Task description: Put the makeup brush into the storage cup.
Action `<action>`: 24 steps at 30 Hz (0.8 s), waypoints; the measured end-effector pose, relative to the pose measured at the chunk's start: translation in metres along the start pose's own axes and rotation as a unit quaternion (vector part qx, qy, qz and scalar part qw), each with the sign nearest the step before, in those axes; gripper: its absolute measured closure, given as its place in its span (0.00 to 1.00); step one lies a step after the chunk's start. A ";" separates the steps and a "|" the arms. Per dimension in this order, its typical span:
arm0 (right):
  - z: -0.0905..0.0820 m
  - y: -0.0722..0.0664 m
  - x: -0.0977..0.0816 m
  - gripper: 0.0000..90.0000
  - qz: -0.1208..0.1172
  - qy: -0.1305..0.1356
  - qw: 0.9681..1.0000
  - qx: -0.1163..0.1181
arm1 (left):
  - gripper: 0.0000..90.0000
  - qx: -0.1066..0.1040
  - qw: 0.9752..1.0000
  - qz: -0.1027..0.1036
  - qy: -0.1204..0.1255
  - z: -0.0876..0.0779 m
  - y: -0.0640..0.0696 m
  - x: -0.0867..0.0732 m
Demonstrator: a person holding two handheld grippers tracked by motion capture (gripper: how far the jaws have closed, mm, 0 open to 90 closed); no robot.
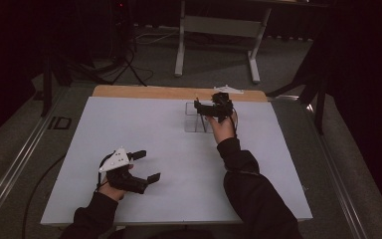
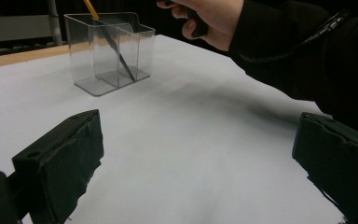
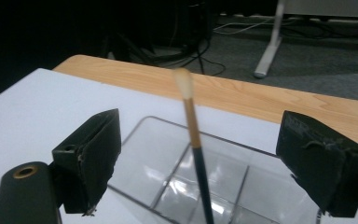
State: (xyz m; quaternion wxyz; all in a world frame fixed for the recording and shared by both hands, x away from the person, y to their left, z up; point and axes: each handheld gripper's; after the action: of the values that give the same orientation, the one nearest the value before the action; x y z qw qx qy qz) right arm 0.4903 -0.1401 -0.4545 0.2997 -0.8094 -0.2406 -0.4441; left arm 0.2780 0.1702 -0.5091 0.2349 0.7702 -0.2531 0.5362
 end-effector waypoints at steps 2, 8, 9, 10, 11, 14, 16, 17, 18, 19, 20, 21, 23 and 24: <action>-0.003 -0.002 0.002 0.13 -0.002 0.000 1.000 0.005 | 0.02 -0.001 1.000 -0.001 0.000 0.000 0.000 0.000; -0.011 -0.005 0.007 0.11 -0.006 0.006 1.000 0.010 | 0.02 -0.002 1.000 -0.001 0.000 0.000 0.000 0.000; -0.013 -0.005 0.008 0.11 -0.007 0.007 1.000 0.013 | 0.02 -0.003 1.000 -0.001 -0.001 0.000 0.000 0.000; -0.015 -0.006 0.008 0.10 -0.009 0.007 1.000 0.017 | 0.02 -0.003 1.000 -0.002 -0.001 0.000 0.000 0.000; -0.016 -0.006 0.008 0.10 -0.010 0.008 1.000 0.022 | 0.02 -0.003 1.000 -0.002 -0.001 0.000 0.000 0.000; -0.022 -0.007 0.010 0.10 -0.011 0.009 1.000 0.027 | 0.02 -0.003 1.000 -0.003 0.000 0.001 0.000 0.000; -0.026 -0.009 0.011 0.10 -0.014 0.009 0.999 0.028 | 0.02 -0.004 1.000 -0.003 -0.001 0.001 0.001 0.000; -0.028 -0.009 0.011 0.10 -0.013 0.009 0.999 0.034 | 0.02 -0.004 1.000 -0.003 -0.001 0.001 0.001 0.000; -0.030 -0.010 0.012 0.10 -0.013 0.007 0.999 0.040 | 0.02 -0.004 1.000 -0.004 -0.002 0.001 0.001 0.000; -0.032 -0.011 0.012 0.10 -0.016 0.003 0.999 0.042 | 0.02 -0.004 1.000 -0.005 -0.002 0.001 0.001 0.000; -0.033 -0.012 0.013 0.10 -0.021 0.001 0.999 0.044 | 0.02 -0.004 1.000 -0.005 -0.002 0.001 0.001 -0.001; -0.035 -0.013 0.013 0.10 -0.021 -0.001 0.999 0.048 | 0.02 -0.005 1.000 -0.005 -0.003 0.001 0.001 -0.001; -0.038 -0.015 0.013 0.10 -0.021 -0.003 0.998 0.054 | 0.02 -0.008 1.000 -0.005 -0.005 0.001 0.002 0.000; -0.039 -0.016 0.013 0.10 -0.020 -0.004 0.998 0.057 | 0.02 -0.007 1.000 -0.003 -0.004 0.001 0.002 0.000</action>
State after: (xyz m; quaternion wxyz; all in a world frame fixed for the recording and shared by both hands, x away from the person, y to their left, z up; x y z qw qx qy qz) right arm 0.4637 -0.1547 -0.4228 0.3360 -0.7878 -0.2827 -0.4320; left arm 0.2776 0.1679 -0.5092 0.2413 0.7714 -0.2555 0.5305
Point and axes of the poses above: each handheld gripper's, and its own axes: z roughly forward along the jaws, x roughly out of its top, y roughly to its right, and after that the axes turned 15 degrees about x, right-handed
